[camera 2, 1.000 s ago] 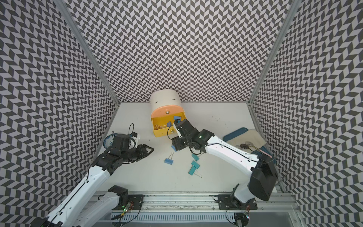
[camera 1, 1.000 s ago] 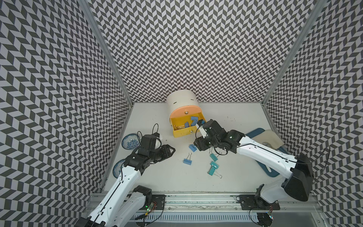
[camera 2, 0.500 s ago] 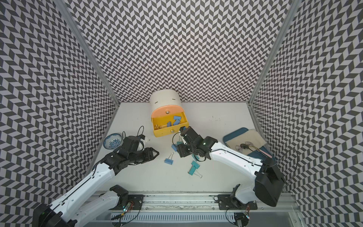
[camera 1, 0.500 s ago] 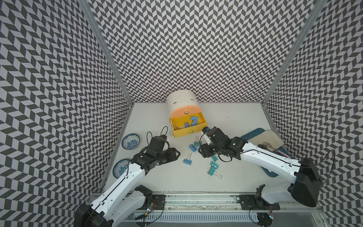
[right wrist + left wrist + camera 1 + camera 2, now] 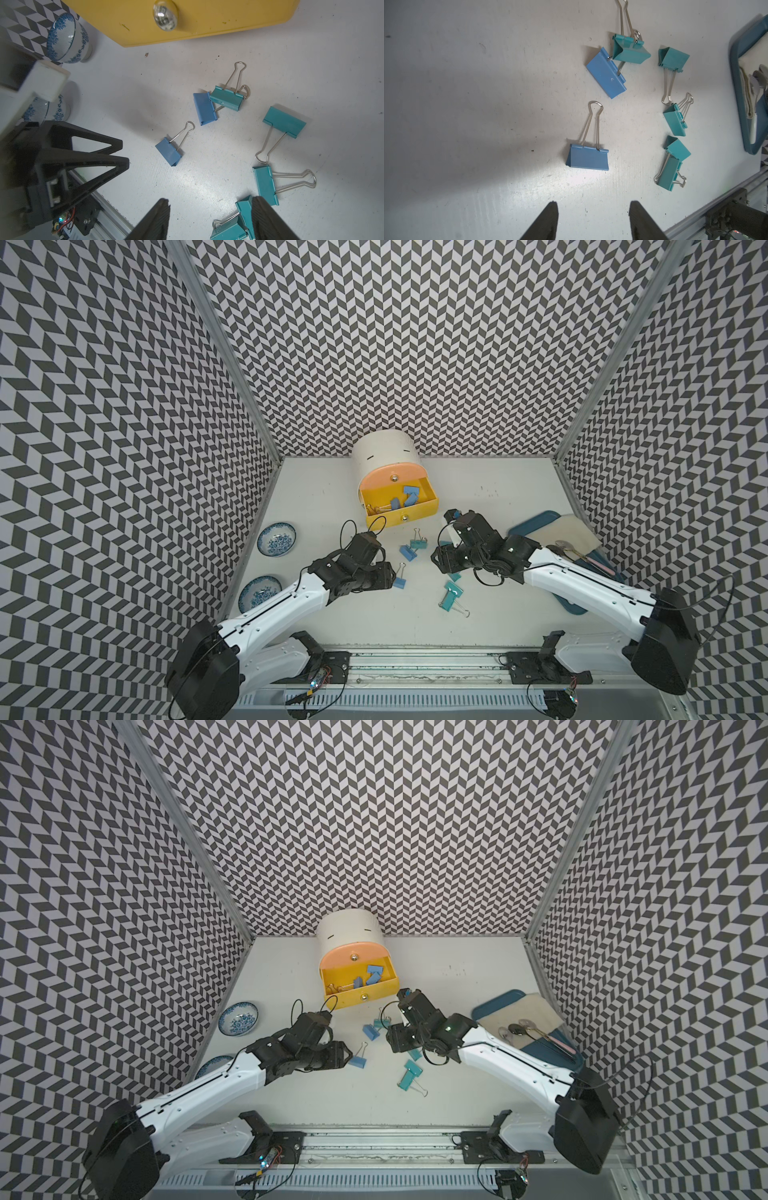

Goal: Put the binder clips in the drawer according to color
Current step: Pick up the binder clip at the center of the board.

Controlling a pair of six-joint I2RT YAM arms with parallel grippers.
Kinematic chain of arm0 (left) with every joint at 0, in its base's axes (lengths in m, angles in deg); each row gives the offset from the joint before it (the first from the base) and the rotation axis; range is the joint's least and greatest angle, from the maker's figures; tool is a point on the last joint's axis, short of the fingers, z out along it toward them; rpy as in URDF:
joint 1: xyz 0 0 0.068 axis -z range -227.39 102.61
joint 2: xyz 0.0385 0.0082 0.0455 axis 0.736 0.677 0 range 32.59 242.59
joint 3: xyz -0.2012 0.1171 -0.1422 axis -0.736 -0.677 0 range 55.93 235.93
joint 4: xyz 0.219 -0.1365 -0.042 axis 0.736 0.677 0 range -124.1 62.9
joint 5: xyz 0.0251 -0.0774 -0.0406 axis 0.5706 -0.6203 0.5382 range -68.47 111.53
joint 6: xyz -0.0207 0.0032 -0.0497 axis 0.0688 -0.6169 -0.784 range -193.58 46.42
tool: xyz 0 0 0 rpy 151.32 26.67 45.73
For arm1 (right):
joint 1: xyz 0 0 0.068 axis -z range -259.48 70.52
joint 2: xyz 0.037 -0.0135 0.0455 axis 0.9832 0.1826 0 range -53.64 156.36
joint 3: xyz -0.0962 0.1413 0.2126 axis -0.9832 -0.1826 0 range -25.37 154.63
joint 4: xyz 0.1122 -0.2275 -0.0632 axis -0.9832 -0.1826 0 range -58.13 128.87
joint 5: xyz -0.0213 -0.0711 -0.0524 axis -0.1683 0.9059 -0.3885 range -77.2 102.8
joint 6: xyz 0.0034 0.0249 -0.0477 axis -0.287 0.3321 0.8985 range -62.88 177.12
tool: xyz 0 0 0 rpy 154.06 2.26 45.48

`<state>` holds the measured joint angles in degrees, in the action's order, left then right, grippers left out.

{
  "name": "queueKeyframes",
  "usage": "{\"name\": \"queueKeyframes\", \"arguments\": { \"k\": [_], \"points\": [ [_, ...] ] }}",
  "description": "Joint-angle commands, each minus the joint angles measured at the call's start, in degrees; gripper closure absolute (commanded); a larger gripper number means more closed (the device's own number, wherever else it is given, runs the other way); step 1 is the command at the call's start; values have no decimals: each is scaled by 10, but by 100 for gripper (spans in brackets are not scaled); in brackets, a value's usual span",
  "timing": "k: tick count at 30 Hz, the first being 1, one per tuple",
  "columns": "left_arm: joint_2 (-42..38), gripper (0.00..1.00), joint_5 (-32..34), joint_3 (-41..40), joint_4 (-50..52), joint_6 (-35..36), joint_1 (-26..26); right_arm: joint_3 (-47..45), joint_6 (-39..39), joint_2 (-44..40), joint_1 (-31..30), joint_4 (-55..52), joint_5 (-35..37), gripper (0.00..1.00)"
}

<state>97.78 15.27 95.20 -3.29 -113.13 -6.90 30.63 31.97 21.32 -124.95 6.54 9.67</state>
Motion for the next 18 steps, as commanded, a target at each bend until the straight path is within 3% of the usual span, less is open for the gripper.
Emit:
{"name": "queueKeyframes", "arguments": {
  "k": [1, 8, 18],
  "points": [
    [33, 40, 51, 42, -12, 32, 20, -7, -5, -21, 6, 25, -5, 33],
    [97, 40, 86, 85, 5, 74, 51, -9, -3, -29, 14, 19, -5, 33],
    [152, 39, 103, 82, 7, 91, 79, -11, 0, -35, 21, 14, -4, 33]
  ]
}}
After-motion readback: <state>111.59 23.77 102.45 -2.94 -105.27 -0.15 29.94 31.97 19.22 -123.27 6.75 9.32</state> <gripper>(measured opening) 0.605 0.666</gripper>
